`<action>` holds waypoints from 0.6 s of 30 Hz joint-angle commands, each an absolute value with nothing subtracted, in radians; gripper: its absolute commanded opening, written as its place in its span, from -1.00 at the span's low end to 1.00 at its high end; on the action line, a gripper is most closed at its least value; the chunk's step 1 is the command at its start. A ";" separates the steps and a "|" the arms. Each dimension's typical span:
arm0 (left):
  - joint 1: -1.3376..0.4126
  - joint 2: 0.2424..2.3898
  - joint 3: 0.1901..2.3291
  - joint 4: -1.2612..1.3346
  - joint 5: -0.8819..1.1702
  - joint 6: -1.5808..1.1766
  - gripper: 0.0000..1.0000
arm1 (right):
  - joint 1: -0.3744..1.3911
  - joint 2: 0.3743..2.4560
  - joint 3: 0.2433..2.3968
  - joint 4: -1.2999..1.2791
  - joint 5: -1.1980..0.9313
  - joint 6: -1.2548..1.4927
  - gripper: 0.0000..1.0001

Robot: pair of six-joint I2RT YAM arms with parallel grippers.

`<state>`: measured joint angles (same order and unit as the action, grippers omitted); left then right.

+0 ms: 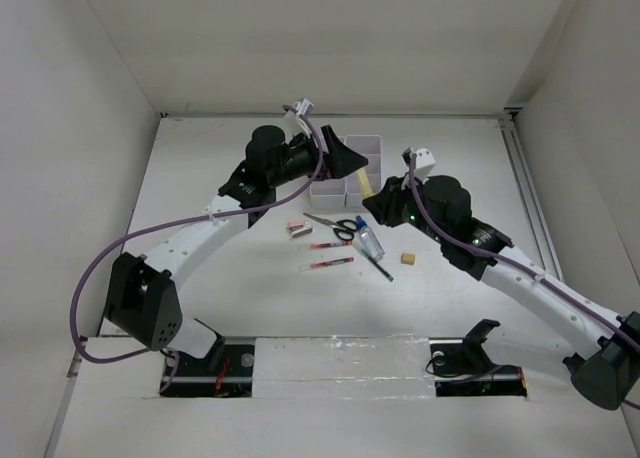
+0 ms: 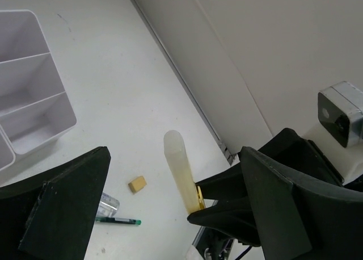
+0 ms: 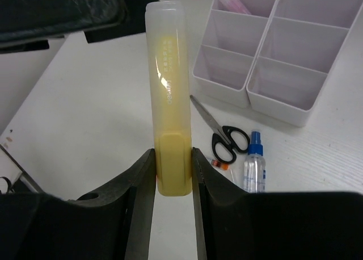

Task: Sort the stationery into containers
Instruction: Place the pen in the storage box.

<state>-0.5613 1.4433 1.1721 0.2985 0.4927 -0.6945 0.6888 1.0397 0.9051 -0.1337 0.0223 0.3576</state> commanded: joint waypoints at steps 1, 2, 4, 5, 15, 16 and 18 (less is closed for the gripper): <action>-0.565 1.437 1.170 0.348 0.500 -0.709 0.91 | 0.719 1.052 0.966 -0.026 0.058 0.341 -1.00; -0.565 1.437 1.170 0.348 0.491 -0.709 0.87 | 0.719 1.063 0.966 -0.015 0.058 0.341 -1.00; -0.565 1.437 1.170 0.348 0.482 -0.709 0.73 | 0.729 1.072 0.976 0.003 0.083 0.350 -1.00; -0.565 1.437 1.170 0.348 0.482 -0.709 0.62 | 0.729 1.086 0.986 0.017 0.097 0.350 -1.00; -0.565 1.483 1.222 0.330 0.482 -0.718 -0.59 | 0.761 1.157 1.031 0.066 0.124 0.341 -1.00; -0.565 1.492 1.223 0.330 0.491 -0.718 -0.76 | 0.770 1.157 1.031 0.066 0.124 0.341 -1.00; -0.565 1.506 1.236 0.330 0.491 -0.706 -0.99 | 0.770 1.157 1.031 0.087 0.124 0.341 -1.00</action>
<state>-0.5667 1.4952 1.1927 0.3061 0.4892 -0.7330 0.7528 1.1751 0.9794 -0.0280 0.1207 0.3504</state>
